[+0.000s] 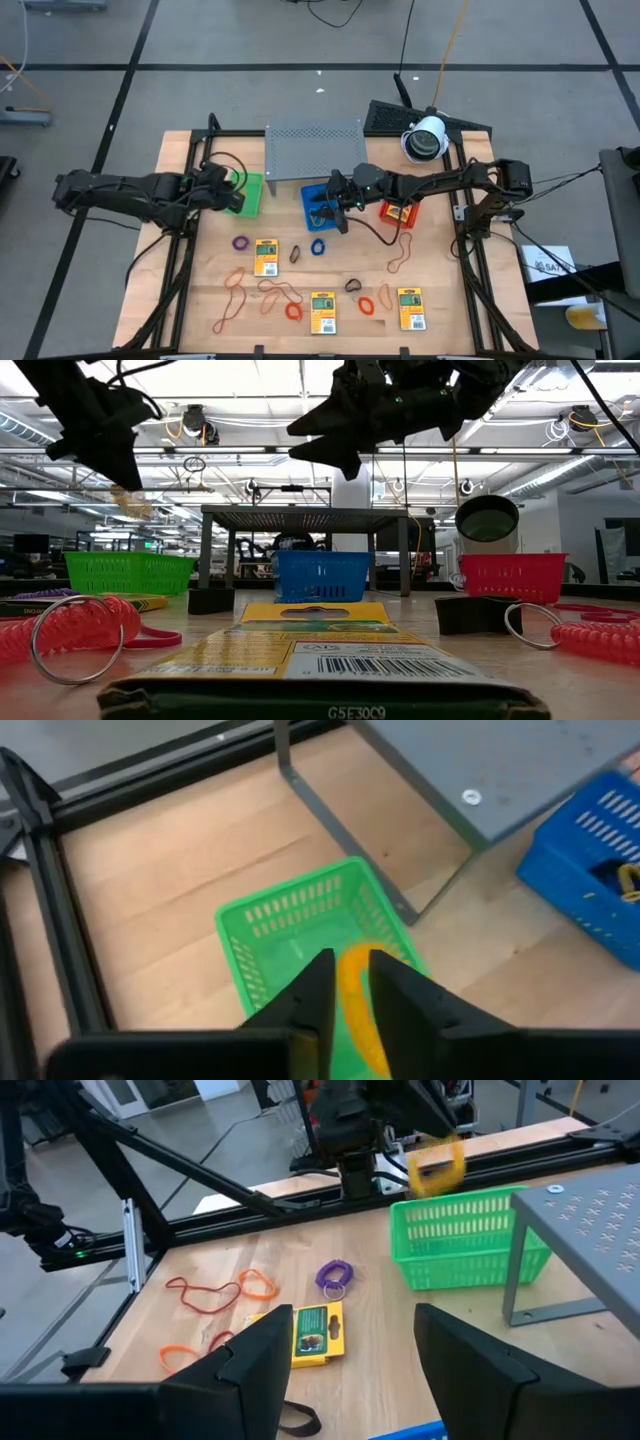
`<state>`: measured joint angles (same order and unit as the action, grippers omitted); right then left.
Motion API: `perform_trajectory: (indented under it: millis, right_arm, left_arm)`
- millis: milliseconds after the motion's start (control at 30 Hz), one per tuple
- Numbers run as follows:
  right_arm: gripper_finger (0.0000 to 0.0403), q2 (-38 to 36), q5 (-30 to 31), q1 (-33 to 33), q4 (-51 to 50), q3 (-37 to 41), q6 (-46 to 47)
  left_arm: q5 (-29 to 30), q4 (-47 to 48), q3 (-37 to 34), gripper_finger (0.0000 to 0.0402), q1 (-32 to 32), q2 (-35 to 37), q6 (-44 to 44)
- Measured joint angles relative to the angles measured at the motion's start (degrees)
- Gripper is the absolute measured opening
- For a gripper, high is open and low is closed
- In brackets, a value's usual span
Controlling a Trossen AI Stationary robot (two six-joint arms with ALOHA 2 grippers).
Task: Pick & Place Office Desk Supplies
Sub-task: Put the yellow spring keychain into the green bin, then put the black rubber band into the blue bin
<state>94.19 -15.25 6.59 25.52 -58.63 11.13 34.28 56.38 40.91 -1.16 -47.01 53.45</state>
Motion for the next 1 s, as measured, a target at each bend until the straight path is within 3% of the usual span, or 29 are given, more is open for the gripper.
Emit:
perform_trajectory:
  millis: [267, 433, 633, 767, 1000]
  right_arm:
    - [0.0201, 0.0, -0.02, 0.02, 3.13, 0.02, 0.11]
    - [0.0201, -1.72, -0.48, 0.02, -0.86, 0.07, 0.05]
    - [0.0201, -7.01, -1.22, -0.36, -10.22, 0.08, -2.0]
    - [0.0201, -10.36, -1.51, -1.99, -17.1, 0.02, -4.85]
    - [0.0201, -10.17, -1.42, -6.39, -25.25, 0.0, -2.99]
  left_arm:
    - [0.46, -1.15, 0.0, 0.0163, 1.58, -2.38, -2.85]
    - [-1.81, -11.22, 0.0, 0.0189, 0.41, -3.28, -13.06]
    - [-13.36, -32.37, 0.0, 0.0186, -4.03, -4.81, -30.63]
    - [-23.26, -43.3, 0.07, 0.0173, -7.96, -8.18, -35.39]
    - [-24.84, -52.32, 0.02, 0.0157, -14.39, -20.3, -36.63]
